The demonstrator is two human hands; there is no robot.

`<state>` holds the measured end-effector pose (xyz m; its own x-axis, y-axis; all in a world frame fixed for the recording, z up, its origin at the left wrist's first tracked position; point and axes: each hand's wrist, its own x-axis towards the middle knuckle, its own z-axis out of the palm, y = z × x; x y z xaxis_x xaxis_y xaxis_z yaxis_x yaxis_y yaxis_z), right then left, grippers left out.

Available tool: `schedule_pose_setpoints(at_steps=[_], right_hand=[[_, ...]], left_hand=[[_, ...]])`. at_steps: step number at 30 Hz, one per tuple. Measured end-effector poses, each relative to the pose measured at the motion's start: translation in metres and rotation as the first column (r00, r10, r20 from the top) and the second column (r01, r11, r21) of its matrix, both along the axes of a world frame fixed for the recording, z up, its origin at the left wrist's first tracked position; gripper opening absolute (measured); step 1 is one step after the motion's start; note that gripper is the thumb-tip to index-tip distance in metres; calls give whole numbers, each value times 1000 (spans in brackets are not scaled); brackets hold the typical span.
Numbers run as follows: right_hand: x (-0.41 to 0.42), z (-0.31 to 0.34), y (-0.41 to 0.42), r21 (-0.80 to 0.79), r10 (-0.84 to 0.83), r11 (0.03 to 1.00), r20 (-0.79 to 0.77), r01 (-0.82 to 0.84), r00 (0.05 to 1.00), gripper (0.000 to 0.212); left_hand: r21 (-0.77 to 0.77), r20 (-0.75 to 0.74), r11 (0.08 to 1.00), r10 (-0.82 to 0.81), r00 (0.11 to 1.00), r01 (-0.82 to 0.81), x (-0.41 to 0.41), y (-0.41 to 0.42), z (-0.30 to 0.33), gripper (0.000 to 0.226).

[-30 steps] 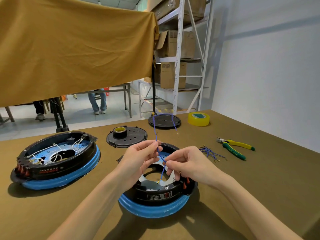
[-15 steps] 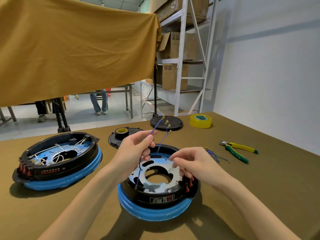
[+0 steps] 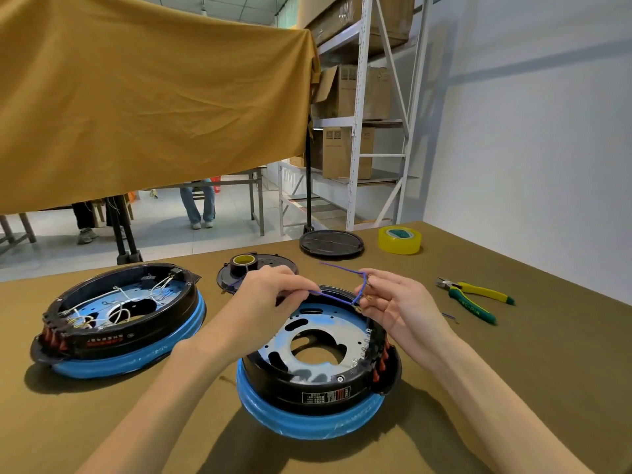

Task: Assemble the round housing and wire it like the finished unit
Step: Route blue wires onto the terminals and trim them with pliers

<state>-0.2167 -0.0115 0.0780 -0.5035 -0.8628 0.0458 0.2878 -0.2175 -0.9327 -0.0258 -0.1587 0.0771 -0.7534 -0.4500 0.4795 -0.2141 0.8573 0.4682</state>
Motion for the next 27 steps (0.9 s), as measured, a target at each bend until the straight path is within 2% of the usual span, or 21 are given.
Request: schedule_pose_setpoints(at_steps=[7,19,21,23,25,27], right_hand=[[-1,-10,3,-65,-37,997,-54,33,998,15],[-3,-21,3,-168,-41,985,-54,31,998,14],[-4,-23,6,-212,-83,976,-155,49,984,13],[-3,-24,10,-255,-153,965,-355,61,922,12],[0,-26,13,-293,-205,955,-565,38,799,18],[2,-30,13,-285,-229,958,-721,21,654,22]], left_hand=[[-123,-6,992,30,1000,-30,-6,-3,-5,28],[-160,-24,985,56,998,-59,-9,4,-11,30],[-172,-101,983,53,994,-70,-10,7,-12,34],[-182,-248,979,42,968,-89,-10,10,-8,37],[-240,-353,961,48,935,-139,-10,14,-2,43],[-309,-322,938,51,945,-156,-11,22,3,61]])
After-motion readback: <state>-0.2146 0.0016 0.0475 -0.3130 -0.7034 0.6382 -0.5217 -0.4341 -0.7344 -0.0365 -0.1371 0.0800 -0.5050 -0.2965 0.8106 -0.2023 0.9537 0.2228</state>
